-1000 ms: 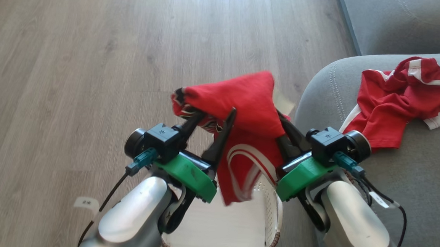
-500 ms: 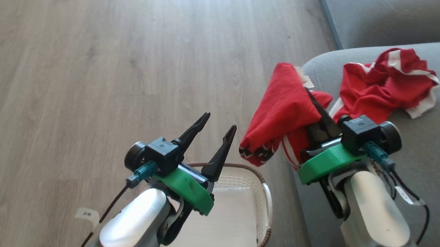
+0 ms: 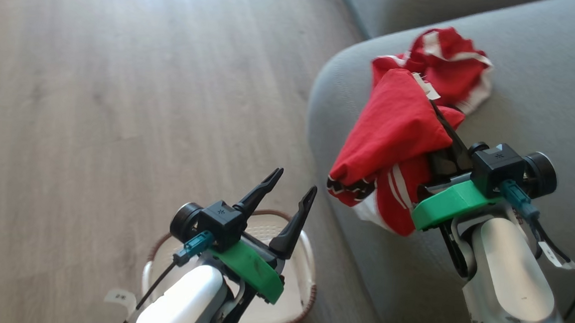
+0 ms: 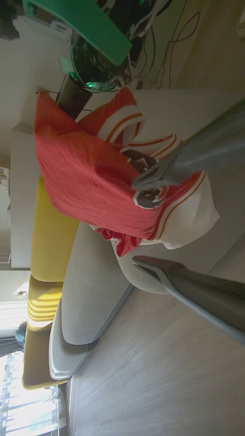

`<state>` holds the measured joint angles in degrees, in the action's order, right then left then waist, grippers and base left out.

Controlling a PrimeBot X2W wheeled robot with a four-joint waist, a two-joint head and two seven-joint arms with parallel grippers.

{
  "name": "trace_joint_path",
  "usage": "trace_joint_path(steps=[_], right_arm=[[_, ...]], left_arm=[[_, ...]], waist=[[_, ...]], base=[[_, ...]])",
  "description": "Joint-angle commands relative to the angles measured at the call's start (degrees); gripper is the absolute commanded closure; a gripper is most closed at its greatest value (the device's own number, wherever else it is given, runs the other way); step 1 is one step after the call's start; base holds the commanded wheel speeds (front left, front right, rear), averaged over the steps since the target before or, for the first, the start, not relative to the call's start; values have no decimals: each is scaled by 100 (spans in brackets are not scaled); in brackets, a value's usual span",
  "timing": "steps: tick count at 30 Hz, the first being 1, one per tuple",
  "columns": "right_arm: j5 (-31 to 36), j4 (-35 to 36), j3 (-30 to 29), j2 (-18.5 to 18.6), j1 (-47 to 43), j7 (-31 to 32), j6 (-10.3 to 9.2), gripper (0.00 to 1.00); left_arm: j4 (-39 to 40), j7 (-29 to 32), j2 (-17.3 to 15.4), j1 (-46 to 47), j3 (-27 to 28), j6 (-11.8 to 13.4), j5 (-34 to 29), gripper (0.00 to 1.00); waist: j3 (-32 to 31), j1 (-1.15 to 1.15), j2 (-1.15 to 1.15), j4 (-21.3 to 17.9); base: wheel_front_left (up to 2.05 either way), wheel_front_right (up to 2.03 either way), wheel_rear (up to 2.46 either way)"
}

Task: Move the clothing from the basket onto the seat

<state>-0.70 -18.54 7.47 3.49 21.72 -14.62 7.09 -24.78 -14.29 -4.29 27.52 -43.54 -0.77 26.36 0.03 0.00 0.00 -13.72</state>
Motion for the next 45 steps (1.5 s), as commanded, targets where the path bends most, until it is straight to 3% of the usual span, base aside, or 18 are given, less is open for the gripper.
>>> trace_joint_path(steps=[1, 8, 16, 27, 36, 45], right_arm=[[44, 229, 78, -20, 228, -38, 40, 100], [54, 183, 56, 83, 386, -38, 40, 100], [4, 32, 18, 149, 619, -38, 40, 100], [13, -331, -56, 290, 1239, -37, 40, 100], [-28, -797, -25, 770, 2667, 192, 40, 100], [87, -1610, -375, 1418, 4391, 625, 40, 100]], left_arm=[[200, -68, -38, 162, 164, -10, -47, 0], [277, -70, -29, 186, 143, -51, -188, 0], [221, -70, -23, 277, 111, -94, -267, 0], [245, -71, -30, 477, 83, -120, -349, 0], [467, -39, -98, 680, 63, -68, -440, 0], [962, 186, -217, 1188, -25, -44, -694, 0]], waist=[[92, 0, 0, -313], [339, 0, 0, -1075], [587, 0, 0, -1339], [907, 0, 0, -936], [1386, 0, 0, -634], [2410, 0, 0, -163]], base=[[0, 0, 0], [0, 0, 0], [0, 0, 0], [0, 0, 0], [0, 0, 0], [0, 0, 0]])
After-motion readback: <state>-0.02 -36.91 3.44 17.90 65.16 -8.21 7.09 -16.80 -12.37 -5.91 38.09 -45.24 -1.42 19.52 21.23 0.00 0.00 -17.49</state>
